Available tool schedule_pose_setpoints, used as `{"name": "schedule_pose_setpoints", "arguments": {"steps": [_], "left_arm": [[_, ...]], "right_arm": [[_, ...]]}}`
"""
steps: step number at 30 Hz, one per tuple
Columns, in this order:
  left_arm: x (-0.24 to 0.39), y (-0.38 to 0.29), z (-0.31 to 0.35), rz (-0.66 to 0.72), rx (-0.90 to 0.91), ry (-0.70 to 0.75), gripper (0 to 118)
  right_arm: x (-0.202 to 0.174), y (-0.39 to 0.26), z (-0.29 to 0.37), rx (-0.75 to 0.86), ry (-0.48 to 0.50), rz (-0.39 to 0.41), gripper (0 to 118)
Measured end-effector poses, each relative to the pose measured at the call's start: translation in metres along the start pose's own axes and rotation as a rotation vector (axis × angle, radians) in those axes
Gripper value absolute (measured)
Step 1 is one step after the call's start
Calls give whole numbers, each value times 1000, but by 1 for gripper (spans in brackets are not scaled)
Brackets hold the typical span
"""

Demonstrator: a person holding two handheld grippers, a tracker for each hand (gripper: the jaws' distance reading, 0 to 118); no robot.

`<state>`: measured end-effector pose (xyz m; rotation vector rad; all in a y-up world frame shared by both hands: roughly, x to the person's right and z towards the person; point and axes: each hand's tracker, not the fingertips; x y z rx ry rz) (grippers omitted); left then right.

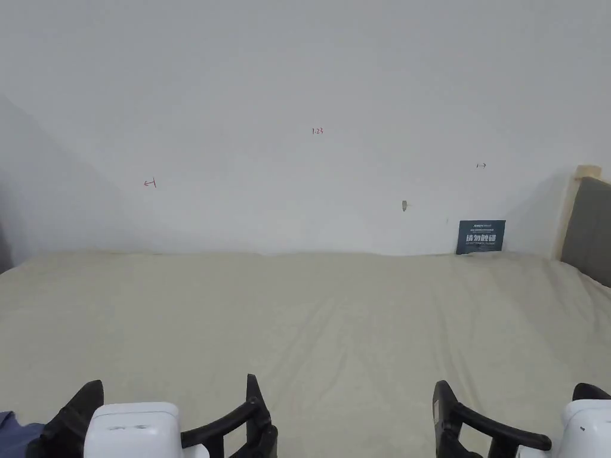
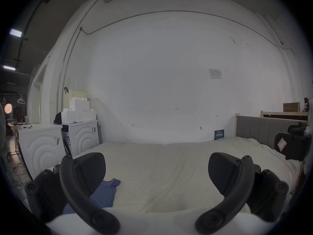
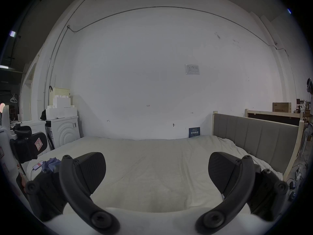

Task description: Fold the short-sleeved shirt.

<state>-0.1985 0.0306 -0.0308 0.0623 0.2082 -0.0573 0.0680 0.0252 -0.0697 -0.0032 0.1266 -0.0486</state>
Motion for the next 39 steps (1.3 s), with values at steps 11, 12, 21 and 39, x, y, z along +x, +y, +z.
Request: {"name": "schedule_pose_setpoints", "arguments": {"steps": [11,12,21,39], "left_arm": [[0,1,3,-36,24,10,73],[0,2,2,-33,25,18,52],[-4,4,0,-27,-5,21,5],[4,6,-2,-81,-36,-22,0]], "right_arm": [[-4,5,2,4,33,4,109],[-5,5,3,8,39,5,91],[-4,5,1,13,24,-9,10],[-5,5,-2,-8,43,15,2]]}}
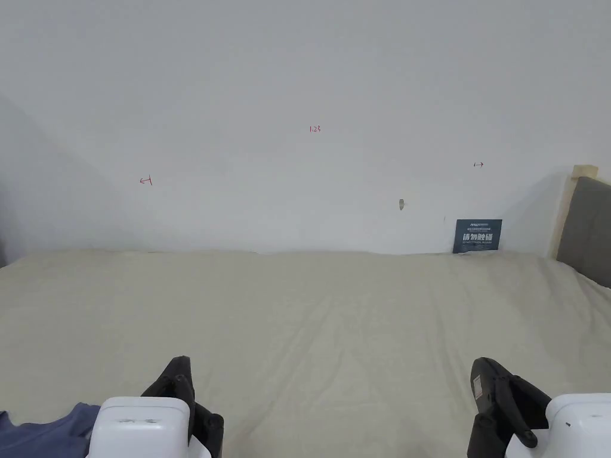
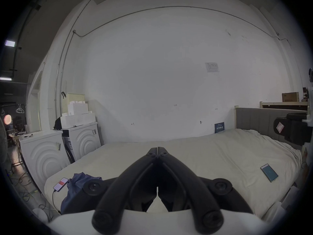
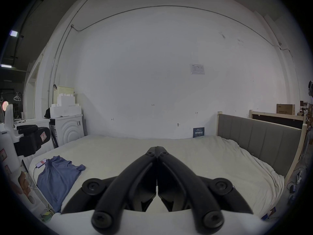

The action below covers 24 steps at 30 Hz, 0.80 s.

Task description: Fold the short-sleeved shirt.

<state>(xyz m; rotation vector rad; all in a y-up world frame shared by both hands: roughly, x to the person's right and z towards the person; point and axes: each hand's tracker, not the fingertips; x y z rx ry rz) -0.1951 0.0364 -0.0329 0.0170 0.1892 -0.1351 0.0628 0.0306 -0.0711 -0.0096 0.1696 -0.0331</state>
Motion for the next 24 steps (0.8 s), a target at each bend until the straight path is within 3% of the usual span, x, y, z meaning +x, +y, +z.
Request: {"name": "schedule_pose_setpoints", "arguments": {"steps": [10,24], "left_arm": [[-25,1,5,9,-27,98,0],[-106,3,47,14,-64,447,0]], "right_arm": [[-20,1,-14,0,105,-11,3],[-125,3,-53,-24,495,-6,3]]}}
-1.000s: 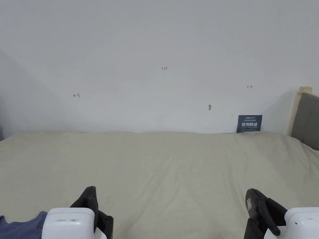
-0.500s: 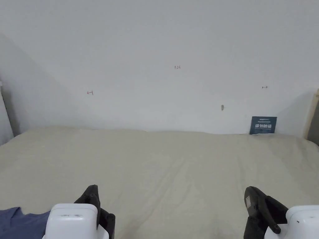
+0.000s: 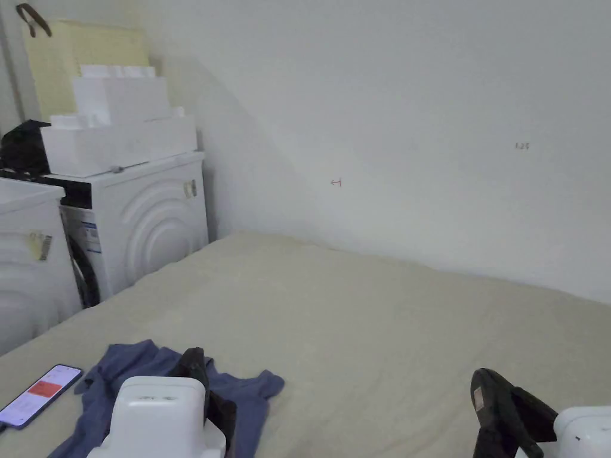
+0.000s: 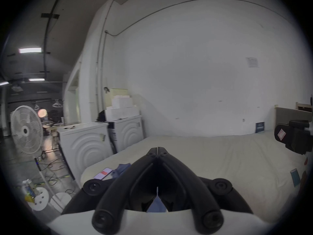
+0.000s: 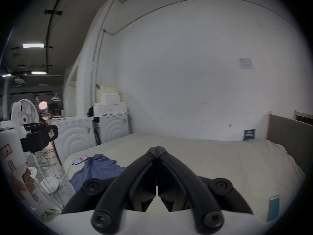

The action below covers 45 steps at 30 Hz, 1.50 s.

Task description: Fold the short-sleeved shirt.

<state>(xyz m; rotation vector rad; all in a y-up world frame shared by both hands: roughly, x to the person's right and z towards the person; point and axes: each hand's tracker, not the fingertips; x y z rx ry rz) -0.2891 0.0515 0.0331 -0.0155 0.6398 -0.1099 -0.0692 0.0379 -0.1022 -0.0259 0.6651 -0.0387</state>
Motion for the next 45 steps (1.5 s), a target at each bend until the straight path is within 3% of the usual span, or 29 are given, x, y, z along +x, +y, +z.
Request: {"name": "schedule_pose_setpoints", "arguments": {"steps": [7,13,26,39,41,42,44,45], "left_arm": [[-32,-6,-4,-4,-29,106,0],[-41,-28,-31,-8,-102,127,0],[-50,-135,-162,84,-417,49,0],[-39,-226,-238,141,-685,-65,0],[-34,-238,-251,106,-760,-88,14],[-31,-242,-254,72,-778,-94,31],[-29,-249,-260,70,-778,-111,96],[-30,-252,-263,89,-803,-127,114]], "right_arm": [[-31,-7,-27,-27,111,0,3],[-47,-22,-55,-90,146,6,2],[-70,-82,-159,-293,173,30,3],[-81,-128,-196,-432,202,64,3],[-81,-130,-196,-440,205,69,3],[-81,-130,-196,-443,204,71,3],[-82,-131,-196,-449,201,75,3],[-81,-131,-196,-451,200,75,2]]}}
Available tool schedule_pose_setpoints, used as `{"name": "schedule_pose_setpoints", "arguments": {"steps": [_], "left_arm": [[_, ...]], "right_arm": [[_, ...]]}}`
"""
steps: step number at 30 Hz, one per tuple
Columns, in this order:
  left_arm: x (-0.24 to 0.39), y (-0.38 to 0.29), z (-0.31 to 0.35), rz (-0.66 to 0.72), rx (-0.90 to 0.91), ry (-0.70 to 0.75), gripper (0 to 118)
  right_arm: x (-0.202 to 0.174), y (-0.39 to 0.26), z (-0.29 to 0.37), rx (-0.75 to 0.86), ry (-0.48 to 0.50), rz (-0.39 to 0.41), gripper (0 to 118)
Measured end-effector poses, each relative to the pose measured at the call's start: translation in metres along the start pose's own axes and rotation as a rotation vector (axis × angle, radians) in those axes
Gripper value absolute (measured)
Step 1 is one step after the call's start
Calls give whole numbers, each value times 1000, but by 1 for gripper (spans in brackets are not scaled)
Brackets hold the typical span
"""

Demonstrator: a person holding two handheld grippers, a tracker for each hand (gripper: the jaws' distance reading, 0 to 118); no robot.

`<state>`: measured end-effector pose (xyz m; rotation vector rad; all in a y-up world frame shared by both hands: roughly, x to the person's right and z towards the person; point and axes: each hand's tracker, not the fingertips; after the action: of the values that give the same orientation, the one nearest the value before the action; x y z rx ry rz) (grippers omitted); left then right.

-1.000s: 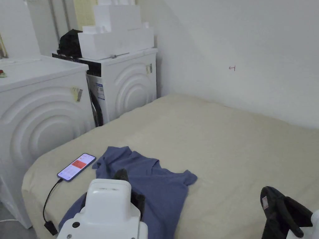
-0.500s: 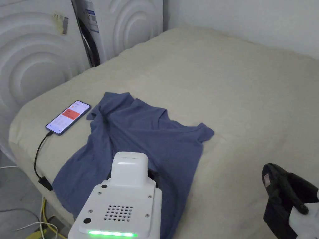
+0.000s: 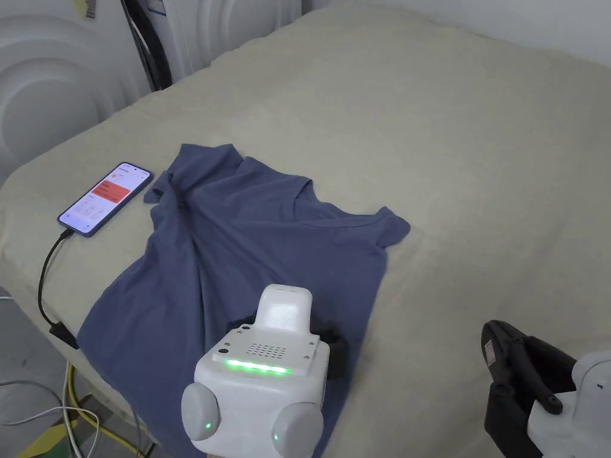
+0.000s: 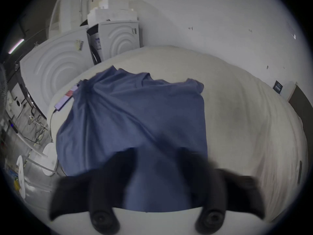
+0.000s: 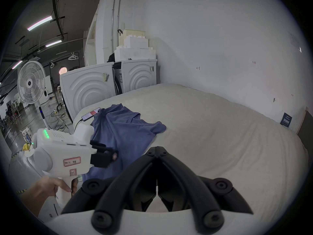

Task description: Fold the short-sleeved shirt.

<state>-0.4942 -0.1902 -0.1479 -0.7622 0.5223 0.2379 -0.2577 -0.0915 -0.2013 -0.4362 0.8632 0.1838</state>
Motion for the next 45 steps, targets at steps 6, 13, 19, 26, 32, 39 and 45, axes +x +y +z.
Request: {"name": "schedule_pose_setpoints", "arguments": {"steps": [6,13,19,26,32,39,45], "left_arm": [[0,6,-11,41,-10,-32,118],[9,3,-44,9,-142,-13,111],[13,3,-49,-22,-147,8,112],[15,9,-35,-31,-122,19,56],[16,13,-37,-34,-121,54,9],[10,32,-12,39,-117,0,9],[22,69,48,-8,19,3,9]], "right_arm": [[3,-2,0,-18,-17,4,3],[6,-3,2,-31,-20,-4,3],[7,-5,0,-47,-18,-10,3],[5,-5,2,-57,-20,-5,3],[7,-6,8,-66,-29,-13,3],[19,-1,28,-49,-63,-17,3],[36,9,66,15,-124,-36,3]]}}
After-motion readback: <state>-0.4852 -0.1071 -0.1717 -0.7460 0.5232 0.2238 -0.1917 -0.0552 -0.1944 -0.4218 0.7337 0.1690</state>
